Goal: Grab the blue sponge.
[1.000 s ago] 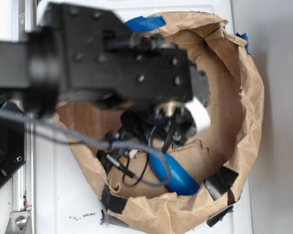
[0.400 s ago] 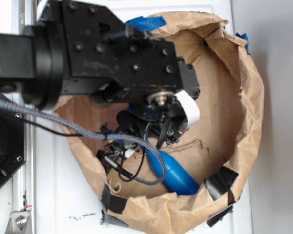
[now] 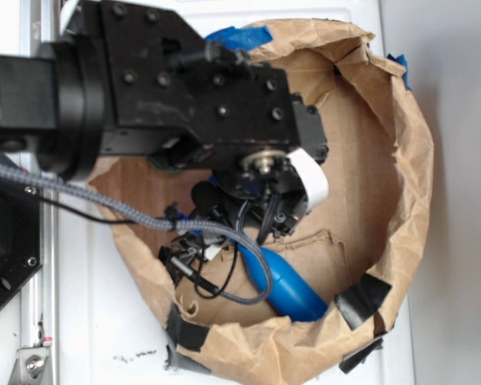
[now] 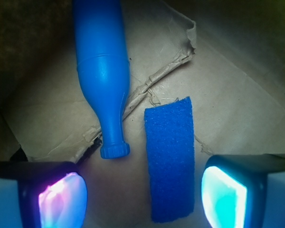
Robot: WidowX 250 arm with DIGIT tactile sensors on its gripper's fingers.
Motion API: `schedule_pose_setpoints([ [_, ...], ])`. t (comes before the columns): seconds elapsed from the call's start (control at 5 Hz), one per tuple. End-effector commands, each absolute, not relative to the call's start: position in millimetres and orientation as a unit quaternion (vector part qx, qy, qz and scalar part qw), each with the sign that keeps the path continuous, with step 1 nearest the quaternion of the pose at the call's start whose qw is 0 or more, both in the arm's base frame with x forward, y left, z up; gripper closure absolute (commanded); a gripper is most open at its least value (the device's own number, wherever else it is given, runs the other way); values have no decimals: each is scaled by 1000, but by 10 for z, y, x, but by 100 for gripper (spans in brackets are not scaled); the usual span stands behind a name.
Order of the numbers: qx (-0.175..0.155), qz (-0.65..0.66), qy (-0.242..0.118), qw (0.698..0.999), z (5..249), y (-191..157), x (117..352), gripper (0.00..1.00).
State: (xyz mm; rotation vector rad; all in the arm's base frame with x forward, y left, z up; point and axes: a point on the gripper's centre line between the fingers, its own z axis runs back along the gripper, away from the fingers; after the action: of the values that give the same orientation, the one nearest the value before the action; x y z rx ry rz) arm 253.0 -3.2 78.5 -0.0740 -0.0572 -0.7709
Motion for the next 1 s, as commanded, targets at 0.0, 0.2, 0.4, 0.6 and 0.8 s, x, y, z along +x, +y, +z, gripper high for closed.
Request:
schedule_pose_setpoints([
  [0.0, -25, -395, -93, 913, 598, 89, 2526, 0],
  [0.2, -24, -386, -102, 917, 558, 175, 2568, 0],
  [0.4, -28, -376, -92, 922, 521, 195, 2731, 0],
  [0.6, -13, -382, -72, 921, 353, 117, 2837, 0],
  [0.8, 12, -389, -71, 918, 289, 65, 2816, 0],
])
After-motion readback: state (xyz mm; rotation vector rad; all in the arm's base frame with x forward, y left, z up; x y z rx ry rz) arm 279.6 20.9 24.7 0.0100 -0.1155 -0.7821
